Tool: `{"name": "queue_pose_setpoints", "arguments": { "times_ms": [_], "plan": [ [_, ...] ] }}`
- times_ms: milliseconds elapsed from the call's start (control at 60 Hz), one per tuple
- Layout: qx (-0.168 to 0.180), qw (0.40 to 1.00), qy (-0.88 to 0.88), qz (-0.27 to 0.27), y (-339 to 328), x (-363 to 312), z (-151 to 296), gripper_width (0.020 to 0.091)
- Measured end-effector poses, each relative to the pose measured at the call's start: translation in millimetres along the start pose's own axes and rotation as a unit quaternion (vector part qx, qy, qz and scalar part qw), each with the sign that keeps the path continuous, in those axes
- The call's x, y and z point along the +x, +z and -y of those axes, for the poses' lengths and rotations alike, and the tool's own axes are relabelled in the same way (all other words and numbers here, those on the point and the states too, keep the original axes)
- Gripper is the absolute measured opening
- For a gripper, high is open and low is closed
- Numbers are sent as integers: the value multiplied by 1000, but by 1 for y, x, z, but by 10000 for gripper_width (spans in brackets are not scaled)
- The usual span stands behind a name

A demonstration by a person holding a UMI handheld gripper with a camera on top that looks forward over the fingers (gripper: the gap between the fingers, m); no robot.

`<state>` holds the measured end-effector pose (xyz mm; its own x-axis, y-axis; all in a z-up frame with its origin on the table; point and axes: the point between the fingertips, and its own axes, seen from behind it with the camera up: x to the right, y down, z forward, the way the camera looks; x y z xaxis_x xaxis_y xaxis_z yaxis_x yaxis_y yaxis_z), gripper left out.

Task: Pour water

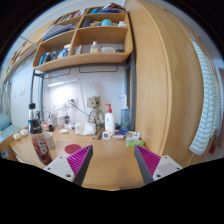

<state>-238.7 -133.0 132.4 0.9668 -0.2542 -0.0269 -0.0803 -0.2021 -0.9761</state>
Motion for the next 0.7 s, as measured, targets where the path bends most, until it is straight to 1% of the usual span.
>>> {"name": "queue_pose_setpoints", "arguments": {
  "times_ms": [167, 183, 200, 217, 317, 383, 517, 617, 700],
  "plan": [
    [-10, 996, 7, 87, -18, -98, -25, 857],
    [-9, 995, 7, 95, -20, -109, -26, 857],
    [-9, 995, 2, 103, -17, -104, -16, 857],
    [-6, 994, 3, 112, -21, -127, -27, 861],
    [4, 990, 0, 138, -23, -185, -31, 865],
    [1, 989, -3, 145, -16, -212, -36, 860],
    [-1, 988, 0, 153, -1, -255, -33, 859],
    [12, 991, -7, 132, 16, -265, -21, 853],
    [16, 993, -12, 116, 30, -272, -16, 814]
  ]
}}
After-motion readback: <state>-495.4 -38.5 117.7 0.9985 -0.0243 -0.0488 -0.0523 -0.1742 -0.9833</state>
